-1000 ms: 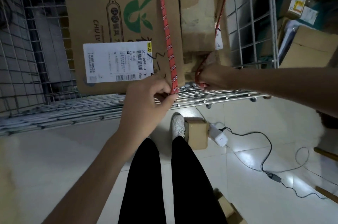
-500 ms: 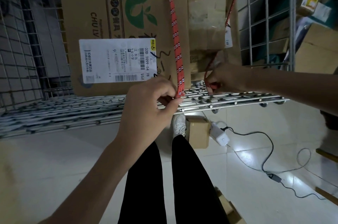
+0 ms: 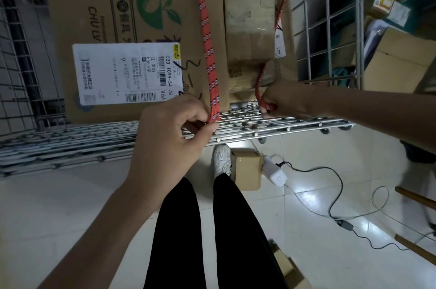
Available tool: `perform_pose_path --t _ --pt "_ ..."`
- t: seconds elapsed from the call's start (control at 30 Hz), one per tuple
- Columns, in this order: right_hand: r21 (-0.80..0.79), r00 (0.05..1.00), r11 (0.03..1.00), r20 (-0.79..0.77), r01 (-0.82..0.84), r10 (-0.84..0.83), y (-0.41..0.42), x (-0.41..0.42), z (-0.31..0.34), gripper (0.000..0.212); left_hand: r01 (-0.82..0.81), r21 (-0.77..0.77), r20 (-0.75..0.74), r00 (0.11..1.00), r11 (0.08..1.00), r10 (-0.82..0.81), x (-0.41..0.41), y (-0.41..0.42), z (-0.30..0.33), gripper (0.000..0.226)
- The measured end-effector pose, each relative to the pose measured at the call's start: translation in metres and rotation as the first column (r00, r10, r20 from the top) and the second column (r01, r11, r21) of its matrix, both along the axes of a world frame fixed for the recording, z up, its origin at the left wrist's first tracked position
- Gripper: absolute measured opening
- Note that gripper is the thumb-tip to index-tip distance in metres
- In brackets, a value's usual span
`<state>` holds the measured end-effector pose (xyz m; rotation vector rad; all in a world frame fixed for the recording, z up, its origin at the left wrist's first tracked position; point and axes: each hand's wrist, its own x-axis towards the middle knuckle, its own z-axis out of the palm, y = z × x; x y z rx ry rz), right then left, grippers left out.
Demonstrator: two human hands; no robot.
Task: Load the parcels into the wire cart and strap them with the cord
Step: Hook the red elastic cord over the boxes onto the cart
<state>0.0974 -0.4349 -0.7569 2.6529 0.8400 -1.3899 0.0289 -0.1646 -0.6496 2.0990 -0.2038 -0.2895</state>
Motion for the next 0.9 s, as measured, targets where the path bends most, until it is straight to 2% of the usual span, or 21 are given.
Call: perform_pose_path --t 0.07,0.17,0.27,0.4,0.5,0.73,0.9 --pt "0.002 1.000 1.000 0.004 0.028 -0.028 0.000 0.002 0.002 0.012 -0.002 0.001 0.003 1.000 1.000 0.002 0.000 0.000 0.000 0.012" --pt "-0.042 0.998 0.998 0.044 -0.040 0.042 0.004 0.000 -0.001 0.017 -0.005 0.000 -0.002 1.000 1.000 0.005 -0.001 0.000 0.001 0.012" --pt "-0.006 0.999 0.999 0.024 0.034 -0.034 0.001 -0.001 0.013 0.008 -0.005 0.002 -0.013 1.000 1.000 0.005 -0.001 0.000 0.001 0.012" --pt "0.043 0.994 0.994 -0.023 0.105 -0.104 -0.008 -0.003 0.027 0.006 -0.013 0.002 -0.008 1.000 1.000 0.013 -0.001 -0.001 0.001 0.013" --pt "0.006 0.999 0.999 0.023 0.046 -0.046 -0.003 -0.003 0.023 0.007 -0.019 0.005 -0.006 1.000 1.000 0.019 -0.002 -0.001 0.001 0.013" --pt "-0.027 0.997 0.998 0.058 0.062 -0.060 -0.002 0.001 0.028 0.010 -0.036 0.010 -0.003 0.999 0.999 0.036 -0.003 -0.001 0.001 0.013" --pt "-0.036 0.996 0.995 0.026 0.088 -0.087 0.000 0.001 0.044 0.010 -0.034 0.004 -0.013 0.999 0.999 0.034 -0.003 -0.001 0.000 0.013"
